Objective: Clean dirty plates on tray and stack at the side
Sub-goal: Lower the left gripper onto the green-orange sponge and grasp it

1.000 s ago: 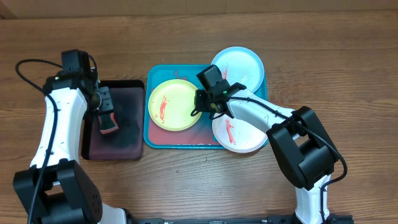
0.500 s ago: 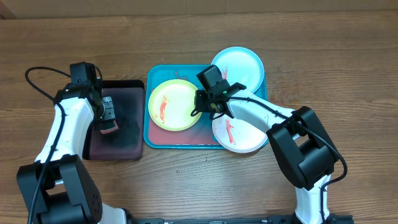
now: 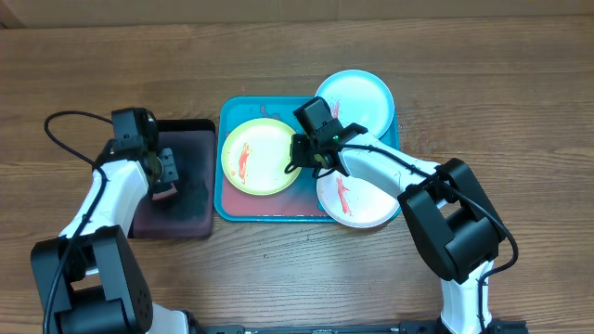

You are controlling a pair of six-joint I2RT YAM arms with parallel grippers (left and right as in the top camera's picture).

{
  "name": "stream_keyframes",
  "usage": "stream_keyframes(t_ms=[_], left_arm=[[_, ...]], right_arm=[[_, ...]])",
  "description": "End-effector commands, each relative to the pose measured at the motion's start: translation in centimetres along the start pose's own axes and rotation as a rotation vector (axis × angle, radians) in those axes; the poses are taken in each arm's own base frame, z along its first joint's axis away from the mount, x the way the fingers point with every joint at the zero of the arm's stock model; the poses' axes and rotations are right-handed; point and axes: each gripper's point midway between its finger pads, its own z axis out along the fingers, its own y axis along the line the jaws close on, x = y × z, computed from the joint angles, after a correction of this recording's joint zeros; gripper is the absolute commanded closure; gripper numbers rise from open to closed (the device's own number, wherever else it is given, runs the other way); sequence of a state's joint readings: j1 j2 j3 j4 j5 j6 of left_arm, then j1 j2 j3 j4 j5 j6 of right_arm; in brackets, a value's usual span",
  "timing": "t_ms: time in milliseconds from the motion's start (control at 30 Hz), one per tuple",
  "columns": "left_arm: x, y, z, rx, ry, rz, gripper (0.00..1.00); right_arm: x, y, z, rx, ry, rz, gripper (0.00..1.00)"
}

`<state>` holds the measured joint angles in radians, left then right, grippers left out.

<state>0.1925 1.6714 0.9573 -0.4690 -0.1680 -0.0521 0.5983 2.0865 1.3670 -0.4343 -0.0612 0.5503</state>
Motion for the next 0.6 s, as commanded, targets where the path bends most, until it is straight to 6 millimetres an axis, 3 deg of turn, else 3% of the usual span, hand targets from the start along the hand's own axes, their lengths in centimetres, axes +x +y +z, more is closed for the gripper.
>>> stream_keyframes(t_ms=[0, 200, 233, 333, 467, 567], left_arm=[[1.5, 0.0, 0.7, 0.004, 0.021, -0.009, 0.69], [2.3, 0.1, 1.3, -0.003, 0.017, -0.01, 0.71], [2.3, 0.1, 1.3, -0.002, 0.014, -0.01, 0.74], [2.1, 0.1, 1.3, -0.002, 0.009, -0.011, 0.96], [1.5, 0.1, 0.8, -0.001, 0.006, -0.012, 0.96], [0.2, 0.1, -0.7, 0.007, 0.012, -0.008, 0.96]], right_arm=[[0.0, -0.1, 0.5, 0.016, -0.002, 0.0, 0.92], [0.0, -0.1, 0.5, 0.016, -0.002, 0.0, 0.92], [0.0, -0.1, 0.5, 0.016, -0.002, 0.0, 0.92], [0.0, -0.1, 0.5, 0.016, -0.002, 0.0, 0.92], [0.0, -0.1, 0.5, 0.016, -0.001, 0.0, 0.92], [0.0, -0.1, 0.5, 0.016, -0.001, 0.0, 0.92]])
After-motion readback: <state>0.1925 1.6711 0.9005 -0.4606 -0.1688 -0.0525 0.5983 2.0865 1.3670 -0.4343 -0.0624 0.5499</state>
